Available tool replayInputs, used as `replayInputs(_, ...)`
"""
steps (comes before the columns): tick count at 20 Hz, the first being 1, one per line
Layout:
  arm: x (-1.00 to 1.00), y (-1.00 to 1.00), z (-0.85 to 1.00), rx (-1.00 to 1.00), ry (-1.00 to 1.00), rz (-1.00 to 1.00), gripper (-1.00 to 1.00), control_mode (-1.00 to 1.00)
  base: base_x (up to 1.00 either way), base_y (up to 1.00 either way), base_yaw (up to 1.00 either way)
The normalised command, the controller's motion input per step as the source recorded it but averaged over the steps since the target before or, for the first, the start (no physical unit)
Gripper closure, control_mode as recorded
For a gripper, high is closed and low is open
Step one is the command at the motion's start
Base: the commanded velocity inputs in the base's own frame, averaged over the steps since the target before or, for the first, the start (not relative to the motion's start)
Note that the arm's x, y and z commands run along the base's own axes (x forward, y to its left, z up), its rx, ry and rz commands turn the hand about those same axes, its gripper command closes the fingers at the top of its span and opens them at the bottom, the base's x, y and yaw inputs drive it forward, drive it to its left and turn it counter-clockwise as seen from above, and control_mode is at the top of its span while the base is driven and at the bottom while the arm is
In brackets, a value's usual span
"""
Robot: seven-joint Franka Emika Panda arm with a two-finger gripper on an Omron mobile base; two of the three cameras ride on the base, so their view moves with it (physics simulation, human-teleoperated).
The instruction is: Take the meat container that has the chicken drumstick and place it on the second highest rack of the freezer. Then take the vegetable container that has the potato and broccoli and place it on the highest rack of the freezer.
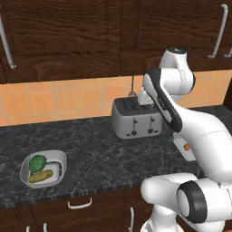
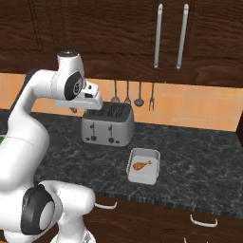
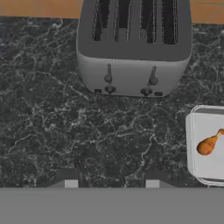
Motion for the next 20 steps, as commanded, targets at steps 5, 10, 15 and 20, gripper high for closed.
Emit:
replayInputs(5,-0.58,-0.80,-0.60,0.06,0.05,-0.29,-1.00,-1.00,0.00,0.00,0.00)
replayInputs(10,0.00,-1.00,-0.79,0.14,0.29,-0.71,-1.00,-1.00,0.00,0.00,0.00)
replayInputs(15,0.00,-1.00,-0.84,0.11,0.27,-0.67,-1.00,-1.00,0.00,0.00,0.00)
replayInputs(20,0.02,-1.00,-0.97,0.04,0.23,-0.56,-1.00,-1.00,0.00,0.00,0.00)
